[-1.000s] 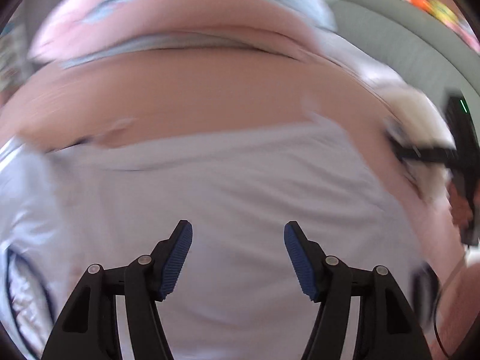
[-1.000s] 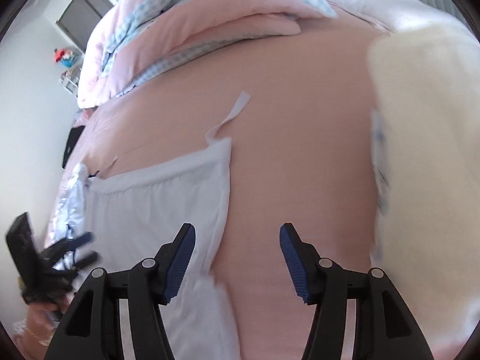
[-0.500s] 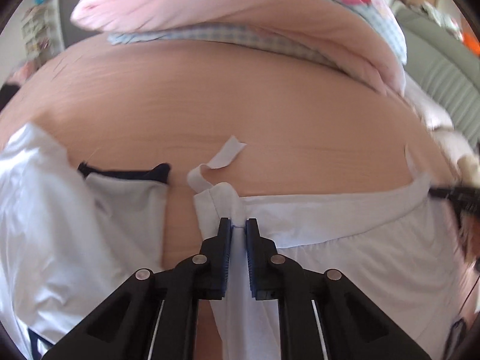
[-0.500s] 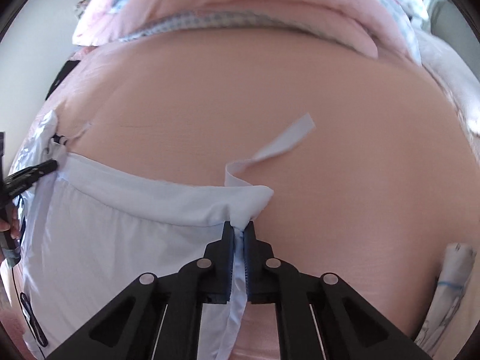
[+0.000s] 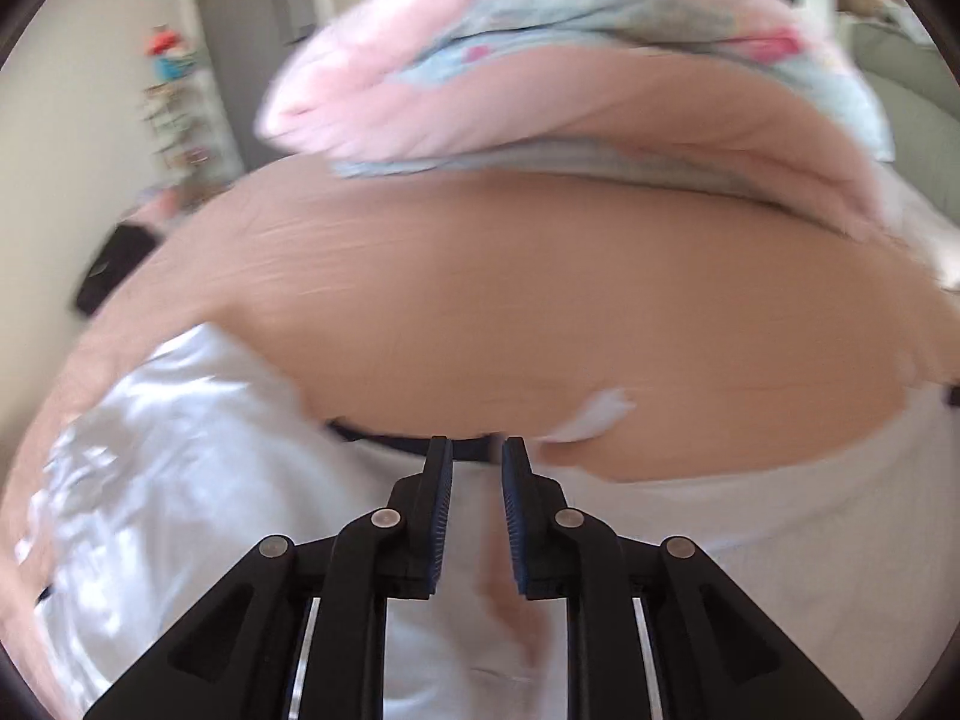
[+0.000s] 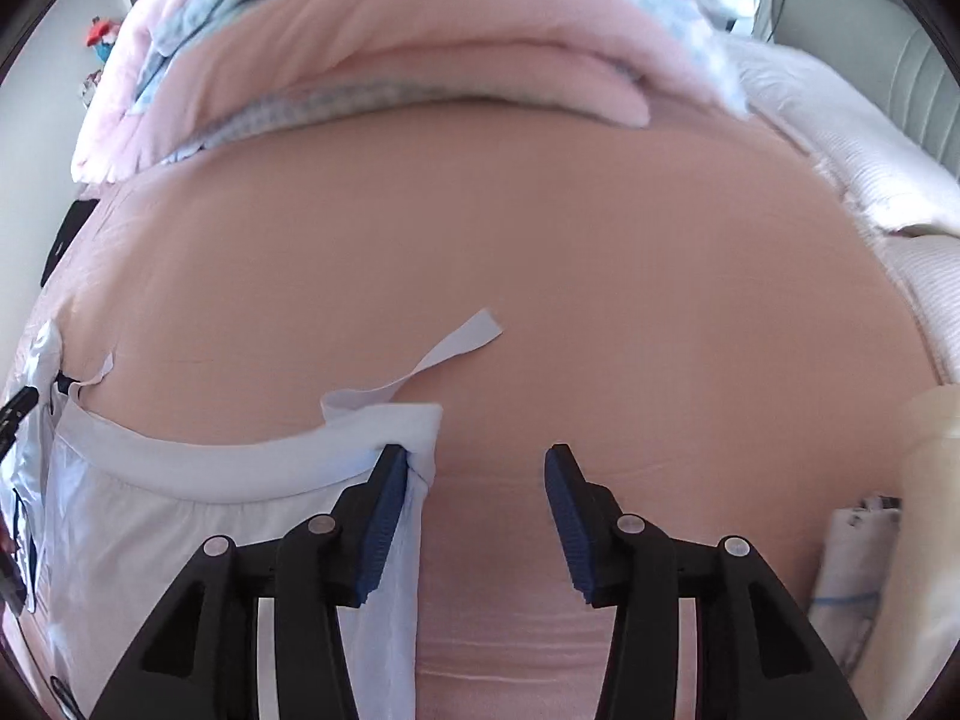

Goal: Fold clothes

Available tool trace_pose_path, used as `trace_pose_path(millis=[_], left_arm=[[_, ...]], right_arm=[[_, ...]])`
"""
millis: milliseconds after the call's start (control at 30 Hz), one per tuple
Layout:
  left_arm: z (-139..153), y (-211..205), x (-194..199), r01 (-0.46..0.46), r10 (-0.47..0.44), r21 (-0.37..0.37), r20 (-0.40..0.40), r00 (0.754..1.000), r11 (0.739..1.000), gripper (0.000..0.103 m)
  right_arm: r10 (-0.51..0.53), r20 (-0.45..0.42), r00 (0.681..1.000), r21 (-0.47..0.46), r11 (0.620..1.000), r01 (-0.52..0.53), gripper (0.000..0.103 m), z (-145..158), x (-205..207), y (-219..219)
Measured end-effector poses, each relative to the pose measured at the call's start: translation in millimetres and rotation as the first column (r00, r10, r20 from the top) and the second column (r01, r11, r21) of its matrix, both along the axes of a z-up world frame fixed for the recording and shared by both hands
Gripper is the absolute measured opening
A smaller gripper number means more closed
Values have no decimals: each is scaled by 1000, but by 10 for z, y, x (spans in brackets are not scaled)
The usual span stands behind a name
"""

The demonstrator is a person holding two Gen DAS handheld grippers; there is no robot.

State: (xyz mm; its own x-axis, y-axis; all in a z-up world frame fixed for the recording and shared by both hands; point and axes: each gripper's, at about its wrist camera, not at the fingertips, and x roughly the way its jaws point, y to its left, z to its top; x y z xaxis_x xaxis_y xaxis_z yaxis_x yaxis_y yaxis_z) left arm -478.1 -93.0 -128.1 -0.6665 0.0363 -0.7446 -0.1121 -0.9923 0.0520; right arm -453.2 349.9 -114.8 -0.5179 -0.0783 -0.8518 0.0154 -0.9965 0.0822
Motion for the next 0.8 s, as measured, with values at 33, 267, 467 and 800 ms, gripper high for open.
trace_pose_path(millis=[33,267,467,800], left_arm=[[-56,132,-1,88,-88,19,39,995,996,15],[-449,512,-107,206,-180,-144,174,968,968,21],[-296,335,-190,140,-118,-156,143,983,978,27],[611,274,1363,245,-243,-51,57,968,968,27]], right_arm=[[43,-24,999,32,999,-42,47,28,56,-114],[80,-96,992,183,981,-61,47,32,160,-563],[151,89,985,153,975,-163,50,-318,105,-556],[222,-46,974,-66,972,-225,53,510,905,-340]])
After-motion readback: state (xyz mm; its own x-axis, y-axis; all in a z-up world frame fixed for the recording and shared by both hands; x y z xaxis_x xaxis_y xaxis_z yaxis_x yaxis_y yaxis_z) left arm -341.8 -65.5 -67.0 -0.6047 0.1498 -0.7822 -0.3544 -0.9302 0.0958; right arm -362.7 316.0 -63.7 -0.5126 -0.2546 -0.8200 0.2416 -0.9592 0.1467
